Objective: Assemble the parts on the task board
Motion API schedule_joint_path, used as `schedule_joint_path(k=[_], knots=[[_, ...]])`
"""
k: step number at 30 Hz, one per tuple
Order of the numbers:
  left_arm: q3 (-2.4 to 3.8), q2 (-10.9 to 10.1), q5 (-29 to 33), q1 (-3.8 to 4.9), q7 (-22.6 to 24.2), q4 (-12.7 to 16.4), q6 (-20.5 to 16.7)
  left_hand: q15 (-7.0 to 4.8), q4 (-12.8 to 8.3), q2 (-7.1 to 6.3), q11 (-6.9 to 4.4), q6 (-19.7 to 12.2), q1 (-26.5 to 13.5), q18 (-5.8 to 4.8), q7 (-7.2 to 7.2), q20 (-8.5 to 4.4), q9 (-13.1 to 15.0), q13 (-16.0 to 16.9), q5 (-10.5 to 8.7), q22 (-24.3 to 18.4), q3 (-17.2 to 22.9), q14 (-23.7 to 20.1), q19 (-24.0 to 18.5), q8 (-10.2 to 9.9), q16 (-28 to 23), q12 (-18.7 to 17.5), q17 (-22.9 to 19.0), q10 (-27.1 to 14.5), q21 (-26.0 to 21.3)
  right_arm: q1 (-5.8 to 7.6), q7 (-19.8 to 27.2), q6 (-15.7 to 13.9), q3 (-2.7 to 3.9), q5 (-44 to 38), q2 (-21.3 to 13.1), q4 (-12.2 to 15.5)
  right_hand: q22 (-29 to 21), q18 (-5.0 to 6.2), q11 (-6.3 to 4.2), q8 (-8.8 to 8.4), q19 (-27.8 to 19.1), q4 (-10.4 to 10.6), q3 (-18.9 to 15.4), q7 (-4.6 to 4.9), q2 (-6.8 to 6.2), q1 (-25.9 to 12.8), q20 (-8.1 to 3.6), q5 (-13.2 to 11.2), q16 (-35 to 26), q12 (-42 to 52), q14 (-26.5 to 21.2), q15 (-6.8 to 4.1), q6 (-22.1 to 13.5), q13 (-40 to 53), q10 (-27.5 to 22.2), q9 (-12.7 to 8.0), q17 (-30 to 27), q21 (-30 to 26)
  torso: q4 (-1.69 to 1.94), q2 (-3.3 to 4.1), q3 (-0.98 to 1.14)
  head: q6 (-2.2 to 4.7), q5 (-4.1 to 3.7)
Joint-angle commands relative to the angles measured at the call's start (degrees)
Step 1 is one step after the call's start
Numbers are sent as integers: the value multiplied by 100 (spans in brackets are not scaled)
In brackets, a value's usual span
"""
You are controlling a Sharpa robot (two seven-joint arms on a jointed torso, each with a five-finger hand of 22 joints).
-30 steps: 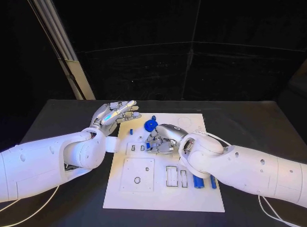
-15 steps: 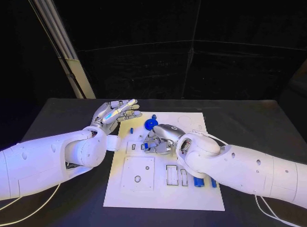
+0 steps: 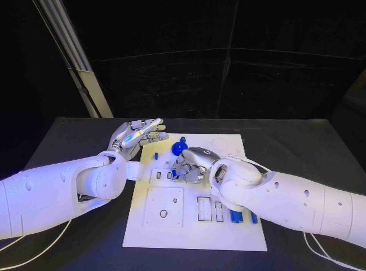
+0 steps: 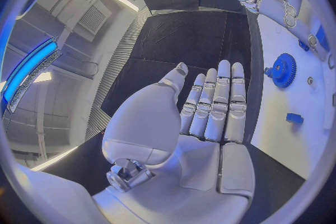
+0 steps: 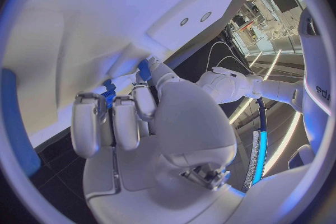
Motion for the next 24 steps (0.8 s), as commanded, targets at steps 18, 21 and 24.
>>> schedule_joint_path(k=[18,21,24], knots=[[5,-10,-11,10,12,11,69,-13,-9,41,2,34,19,83,-12,12,-3,-9,11,-9,32,35,41,-21,-32,-25,7,31,-7,-23,-416,439,-26,-285,-12,25,229,-73,47,-164,-85,78,-31,112,-253,-276,46,-28,-81,-251,326,49,-323,-184,-151,-29,152,-63,1,-5,-1,0,-14],[5,-10,-11,10,10,9,73,-13,-9,41,2,34,19,83,-12,12,-3,-9,11,-9,32,35,41,-21,-32,-25,7,31,-7,-23,-428,422,-26,-296,-12,32,220,-71,52,-163,-90,90,-46,116,-276,-299,51,-28,-84,-260,326,54,-347,-192,-155,-28,150,-68,-1,-1,0,6,-13],[5,-9,-11,10,7,8,75,-13,-9,41,2,34,19,83,-12,12,-3,-9,11,-9,32,35,41,-21,-32,-25,7,31,-7,-23,-436,400,-26,-301,-9,40,213,-69,54,-163,-95,96,-53,117,-285,-309,53,-27,-89,-273,324,56,-356,-202,-161,-27,141,-71,2,0,-1,8,-17]])
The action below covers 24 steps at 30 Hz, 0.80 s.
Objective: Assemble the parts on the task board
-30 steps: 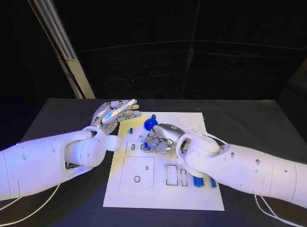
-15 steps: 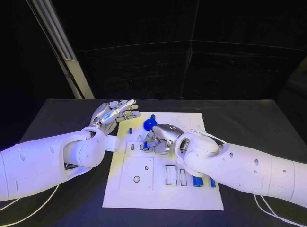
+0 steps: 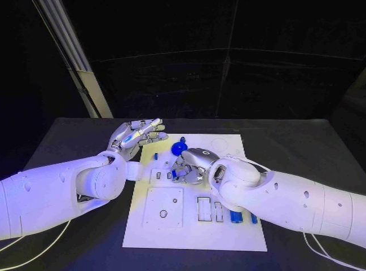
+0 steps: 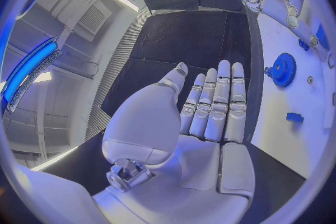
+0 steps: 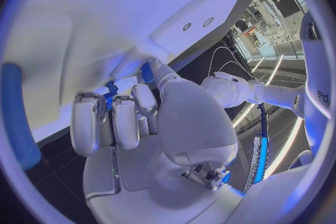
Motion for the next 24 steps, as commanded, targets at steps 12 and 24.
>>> schedule_joint_path(k=[12,24], knots=[[5,-3,-12,10,5,5,75,-13,-9,42,2,34,19,83,-12,12,-3,-9,11,-9,32,35,41,-21,-32,-25,8,31,-8,-32,-302,-96,-34,-91,-3,-3,178,-61,5,-15,-59,253,-339,-10,-240,-328,14,55,-70,-58,316,65,-134,-40,-35,17,101,-46,0,3,-1,-1,-7],[5,-6,-12,10,2,-9,103,-21,-24,39,-19,67,-7,85,-44,8,1,-5,10,-8,74,50,61,-11,-50,-21,21,75,-33,-77,29,-1176,-32,-22,-112,205,181,-62,45,-20,-50,682,-853,30,-289,-528,36,0,-87,-122,316,94,-322,-101,-72,17,92,-52,-11,3,8,12,-5]])
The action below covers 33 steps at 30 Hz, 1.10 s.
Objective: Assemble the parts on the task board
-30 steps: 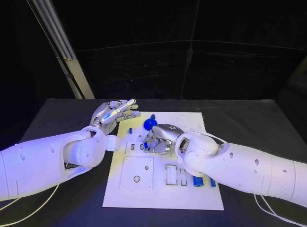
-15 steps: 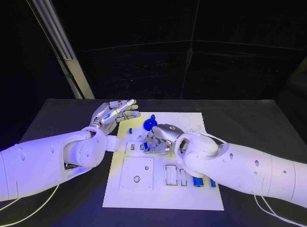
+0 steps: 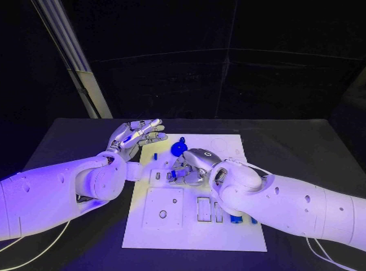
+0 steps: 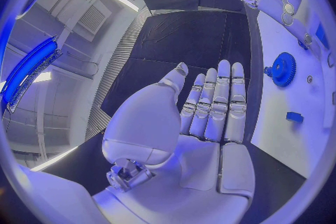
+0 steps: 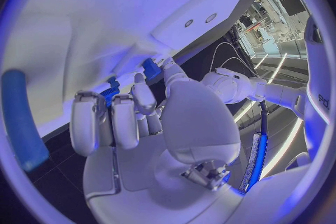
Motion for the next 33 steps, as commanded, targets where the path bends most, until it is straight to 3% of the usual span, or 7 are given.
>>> schedule_joint_path(k=[1,8,15,19,22,27,33], knots=[[5,-1,-12,10,5,-5,97,-2,0,39,1,29,-8,86,-5,-13,1,-2,10,-8,53,34,44,-10,-27,-21,7,57,-33,5,259,-714,7,73,-53,89,181,-62,3,-26,-22,3,-56,3,-46,-3,9,-11,-39,-35,315,53,-49,-5,-30,-9,88,-31,-10,-3,7,1,4],[5,-19,-370,9,-127,-47,218,-157,-2,56,-128,244,-74,98,-132,-143,11,11,-22,47,179,457,368,46,140,-6,165,319,72,3,1493,-888,14,978,-504,410,40,-32,26,-37,-114,-11,-106,32,92,255,26,32,-122,-83,284,72,-171,-41,-72,-14,-35,-93,-11,-22,3,14,31],[7,-93,-1470,43,-1023,-136,541,-670,182,-194,-515,642,-412,89,-430,-678,45,199,-72,399,42,2040,1671,118,1378,220,1071,1253,835,183,2380,-162,166,2998,-1248,722,-1899,361,35,-15,-1321,-232,-250,40,250,792,15,191,-1742,-1825,-299,78,-239,-1437,-1039,1,-2025,-1162,-41,-67,16,-14,62],[7,-116,-2044,114,-1879,-170,631,-891,234,-219,-806,798,-371,46,-603,-977,120,579,-39,917,88,2125,2387,201,5398,612,4597,1596,1709,328,2564,110,224,4003,-1602,692,-4156,710,89,-1,-2634,-262,-244,66,401,1042,62,147,-3974,-3278,-1125,123,-213,-2605,-1714,9,-4067,-2855,-57,-110,31,-59,89],[7,-129,-2607,198,-2626,-176,864,-908,378,-326,-737,765,-570,21,-608,-1002,151,812,-85,1112,-65,2162,2415,238,6446,892,5769,1700,1985,439,2752,260,244,4660,-1805,583,-4796,685,289,51,-3000,-156,-218,135,439,1161,240,100,-5270,-4499,-1725,319,-50,-3726,-1798,26,-4720,-3910,-63,-138,43,-53,109],[7,-118,-3499,343,-3828,-177,1375,-929,916,-279,-769,558,-795,-230,-687,-1092,351,1909,-87,3422,-433,2277,2522,595,7688,2170,7274,1284,4235,546,3014,363,256,5400,-2000,382,-5801,680,354,7,-2638,-77,-203,247,489,1286,466,115,-6768,-5743,-1579,572,88,-5412,-1320,4,-5721,-5314,-74,-184,70,-64,158],[7,-9,-4478,524,-5246,-227,2024,-965,1376,-173,-827,277,-701,-430,-675,-1081,664,2972,-84,5411,-765,2402,2584,1217,8059,3503,7819,657,5952,614,3136,267,260,5716,-2084,163,-6231,706,356,-9,-2072,-151,-230,271,501,1343,397,150,-7300,-6057,-1095,491,114,-6161,-1057,-2,-6119,-5836,-88,-217,90,-81,185]])
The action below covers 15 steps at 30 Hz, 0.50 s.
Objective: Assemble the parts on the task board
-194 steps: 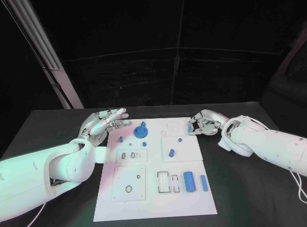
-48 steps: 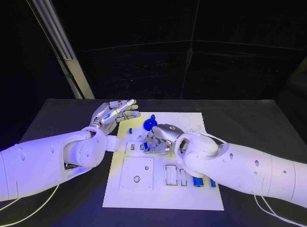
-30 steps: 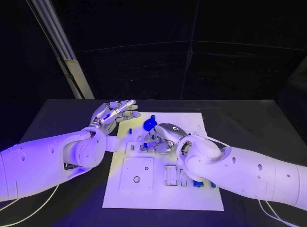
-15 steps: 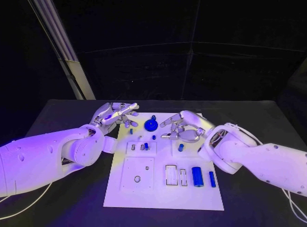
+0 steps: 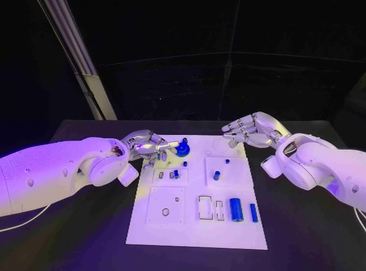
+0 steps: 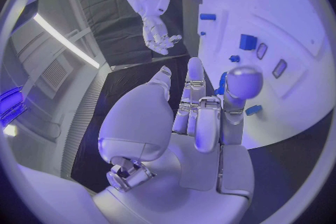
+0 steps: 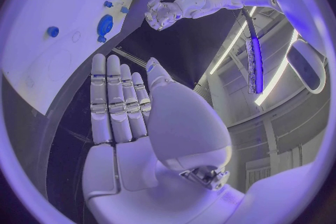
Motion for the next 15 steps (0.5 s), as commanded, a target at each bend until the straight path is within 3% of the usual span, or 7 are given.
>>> schedule_joint_path(k=[1,2,6,10,13,15], knots=[[4,62,-1164,64,-1622,-21,810,29,159,50,-6,-187,126,-113,-8,-9,172,412,-28,666,-137,524,47,344,74,540,1238,-294,568,30,350,71,6,671,-14,-65,-63,36,11,-19,105,-30,6,7,11,36,-20,30,-77,-35,97,-12,28,-115,64,-5,-56,-70,-14,-35,23,-6,22],[4,89,-1248,81,-1769,-35,879,3,191,70,0,-223,147,-142,-6,16,208,474,-25,802,-160,530,58,416,91,625,1264,-349,674,36,359,43,6,677,-14,-87,-114,35,11,-19,151,-39,-9,8,0,28,-23,39,-149,-58,133,-10,29,-196,84,-5,-101,-138,-17,-41,28,-9,25],[4,207,-1632,121,-2158,-88,1045,-15,271,115,-28,-314,168,-185,-35,23,393,649,-27,1146,-283,556,94,772,154,911,1360,-451,945,47,382,-46,6,670,-13,-133,-169,29,7,-15,207,-47,-27,1,-5,12,-19,48,-224,-60,186,-20,41,-278,139,-3,-148,-209,-7,-32,16,-14,20],[5,353,-1939,144,-2405,-174,1131,-61,270,168,-70,-397,71,-217,-101,2,641,1248,-31,1378,-458,586,121,1182,226,1571,1468,-236,1128,52,391,-121,6,662,-7,-158,-194,30,-1,-14,261,-52,-41,-5,-10,2,-27,52,-252,-59,246,-30,46,-324,173,-3,-168,-238,-6,-30,12,-27,2],[5,434,-2103,155,-2502,-219,1131,-88,271,249,-119,-601,23,-234,-133,-23,927,1610,-38,1533,-658,596,120,1630,250,2021,1505,-151,1249,54,377,-158,6,672,1,-182,-207,29,0,-16,287,-43,-57,-5,-13,-24,-29,59,-266,-60,274,-32,44,-348,185,-4,-178,-253,-15,-25,9,-33,9],[5,481,-2168,161,-2537,-247,1120,-90,287,247,-113,-638,1,-244,-147,-28,977,1706,-66,1593,-709,596,131,1709,250,2120,1505,-115,1291,55,369,-173,6,675,12,-207,-214,28,0,-17,297,-39,-65,-4,-15,-36,-29,64,-274,-60,284,-31,42,-358,189,-4,-183,-261,-12,-24,6,-35,10]])
